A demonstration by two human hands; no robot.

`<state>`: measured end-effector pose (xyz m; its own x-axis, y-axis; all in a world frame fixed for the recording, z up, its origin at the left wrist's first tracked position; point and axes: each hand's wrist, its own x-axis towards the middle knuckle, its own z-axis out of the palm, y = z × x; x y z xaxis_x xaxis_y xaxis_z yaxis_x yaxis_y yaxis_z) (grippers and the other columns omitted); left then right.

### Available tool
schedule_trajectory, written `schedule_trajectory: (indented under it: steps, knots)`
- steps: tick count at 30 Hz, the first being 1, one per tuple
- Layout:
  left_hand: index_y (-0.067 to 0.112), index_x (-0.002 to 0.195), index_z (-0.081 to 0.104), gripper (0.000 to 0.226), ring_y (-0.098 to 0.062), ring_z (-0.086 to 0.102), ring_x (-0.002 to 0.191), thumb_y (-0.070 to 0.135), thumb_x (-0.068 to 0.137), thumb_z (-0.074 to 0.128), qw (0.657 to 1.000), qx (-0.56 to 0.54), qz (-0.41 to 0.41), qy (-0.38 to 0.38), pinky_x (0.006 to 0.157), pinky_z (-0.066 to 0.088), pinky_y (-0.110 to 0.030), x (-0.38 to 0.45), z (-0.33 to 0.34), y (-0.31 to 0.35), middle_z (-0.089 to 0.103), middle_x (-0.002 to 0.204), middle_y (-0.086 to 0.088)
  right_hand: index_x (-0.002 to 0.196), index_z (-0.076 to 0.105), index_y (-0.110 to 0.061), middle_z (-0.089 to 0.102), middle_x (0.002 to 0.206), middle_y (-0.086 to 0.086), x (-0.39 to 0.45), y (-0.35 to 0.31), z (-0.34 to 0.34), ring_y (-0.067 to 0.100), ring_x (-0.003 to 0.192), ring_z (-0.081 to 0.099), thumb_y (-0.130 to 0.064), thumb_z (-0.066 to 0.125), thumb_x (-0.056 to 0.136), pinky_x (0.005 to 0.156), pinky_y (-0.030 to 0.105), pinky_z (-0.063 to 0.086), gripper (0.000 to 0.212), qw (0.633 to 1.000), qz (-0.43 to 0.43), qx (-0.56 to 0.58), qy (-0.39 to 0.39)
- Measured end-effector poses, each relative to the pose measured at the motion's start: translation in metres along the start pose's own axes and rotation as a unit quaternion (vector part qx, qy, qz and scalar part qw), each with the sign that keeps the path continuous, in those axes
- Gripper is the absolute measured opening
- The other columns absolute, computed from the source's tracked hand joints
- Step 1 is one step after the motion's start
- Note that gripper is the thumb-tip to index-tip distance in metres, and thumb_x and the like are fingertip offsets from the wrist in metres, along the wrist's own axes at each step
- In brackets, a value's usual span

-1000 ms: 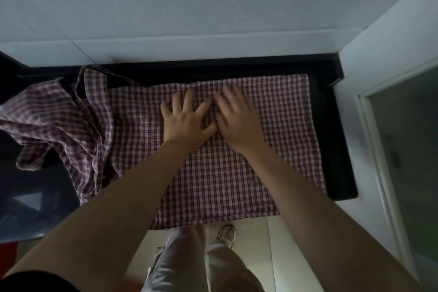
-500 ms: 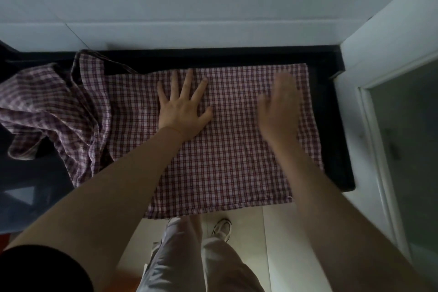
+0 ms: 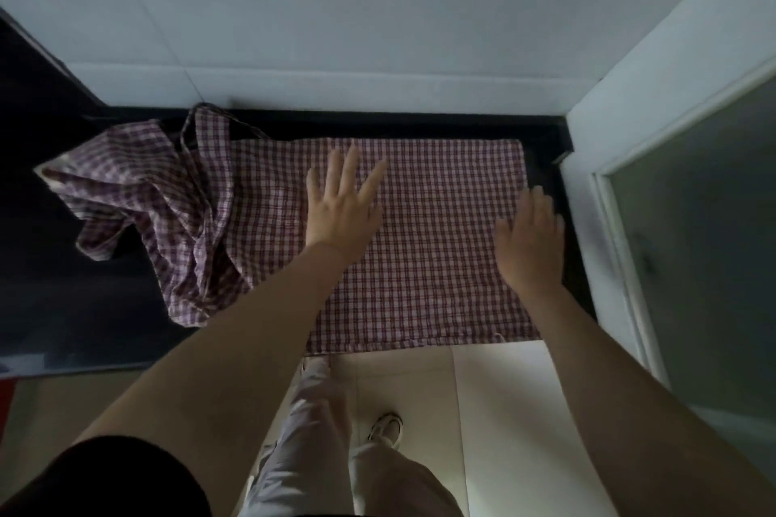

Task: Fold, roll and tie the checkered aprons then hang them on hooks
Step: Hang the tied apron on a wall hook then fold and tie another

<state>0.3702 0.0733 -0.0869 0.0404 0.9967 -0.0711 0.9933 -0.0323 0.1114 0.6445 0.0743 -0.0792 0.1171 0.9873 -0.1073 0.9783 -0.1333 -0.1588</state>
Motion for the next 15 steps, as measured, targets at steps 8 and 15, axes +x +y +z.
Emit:
schedule_trajectory:
  steps: [8, 15]
  knots:
    - [0.033, 0.15, 0.025, 0.063, -0.036, 0.01, 0.145, 0.029, 0.093, 0.05, 0.987, -0.025, -0.144, -0.066, 0.116, 0.017, -0.059, -0.11, -0.038, -0.028, 0.009, 0.161, -0.012, 0.157, 0.019, -0.038, 0.009, 0.166, -0.007, -0.074, -0.07, 0.014, 0.022, 0.153, 0.006, -0.053, 0.024, 0.104, 0.122, 0.05, 0.013, 0.056, 0.96, -0.211, 0.021, -0.184]
    - [0.02, 0.127, 0.056, 0.034, -0.031, 0.041, 0.123, 0.034, 0.097, 0.047, 0.976, -0.101, -0.192, 0.019, 0.101, 0.035, -0.049, -0.139, -0.048, -0.075, 0.045, 0.133, -0.01, 0.156, 0.02, -0.028, 0.025, 0.163, 0.001, -0.056, -0.056, -0.004, 0.029, 0.149, 0.02, -0.054, 0.022, 0.103, 0.119, 0.055, 0.018, 0.059, 0.98, -0.047, 0.019, -0.193]
